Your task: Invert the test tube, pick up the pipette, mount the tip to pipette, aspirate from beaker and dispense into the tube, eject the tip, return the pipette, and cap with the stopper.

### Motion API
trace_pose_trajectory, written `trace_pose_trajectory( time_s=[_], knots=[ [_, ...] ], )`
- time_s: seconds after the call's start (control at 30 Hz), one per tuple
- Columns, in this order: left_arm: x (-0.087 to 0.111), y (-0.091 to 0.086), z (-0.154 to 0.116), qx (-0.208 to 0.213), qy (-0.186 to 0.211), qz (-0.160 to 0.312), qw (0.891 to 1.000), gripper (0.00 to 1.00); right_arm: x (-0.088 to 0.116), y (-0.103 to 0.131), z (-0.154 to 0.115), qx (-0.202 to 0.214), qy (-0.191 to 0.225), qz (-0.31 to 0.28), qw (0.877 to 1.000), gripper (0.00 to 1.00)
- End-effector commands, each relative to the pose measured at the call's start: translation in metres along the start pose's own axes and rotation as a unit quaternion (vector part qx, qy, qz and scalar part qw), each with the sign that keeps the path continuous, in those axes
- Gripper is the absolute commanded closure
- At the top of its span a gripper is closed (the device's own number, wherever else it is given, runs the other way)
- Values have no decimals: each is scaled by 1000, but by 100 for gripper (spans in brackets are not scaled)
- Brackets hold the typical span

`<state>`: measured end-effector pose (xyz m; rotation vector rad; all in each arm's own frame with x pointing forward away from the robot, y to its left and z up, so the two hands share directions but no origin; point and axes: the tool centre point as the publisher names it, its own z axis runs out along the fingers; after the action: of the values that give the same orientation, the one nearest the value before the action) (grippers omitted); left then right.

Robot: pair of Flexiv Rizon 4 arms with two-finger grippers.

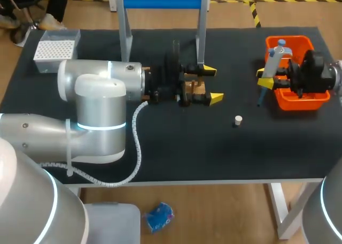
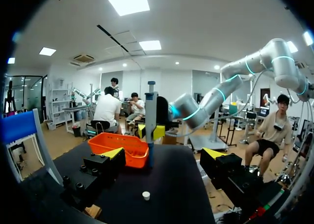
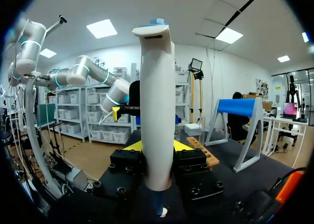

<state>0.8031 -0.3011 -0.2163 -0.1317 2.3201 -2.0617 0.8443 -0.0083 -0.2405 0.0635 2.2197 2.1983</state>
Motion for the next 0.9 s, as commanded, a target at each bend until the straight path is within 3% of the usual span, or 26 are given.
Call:
trace_pose_trajectory(
  time_s=[0.03, 0.13, 0.47, 0.63, 0.9],
  knots=[
    [2, 1, 1, 2, -4, 1, 1000, 0, 0, 1, 0, 0, 0, -1, 1000, 100],
    [2, 1, 1, 2, -4, 1, 1000, 0, 0, 1, 0, 0, 0, -1, 1000, 100],
    [2, 1, 1, 2, -4, 1, 1000, 0, 43, -36, 74, -10, 82, 31, 996, 100],
    [2, 1, 1, 2, -4, 1, 1000, 0, 44, -42, 94, -6, 96, 34, 995, 100],
    [2, 1, 1, 2, -4, 1, 1000, 0, 38, -33, 118, 10, 102, 6, 995, 100]
  ],
)
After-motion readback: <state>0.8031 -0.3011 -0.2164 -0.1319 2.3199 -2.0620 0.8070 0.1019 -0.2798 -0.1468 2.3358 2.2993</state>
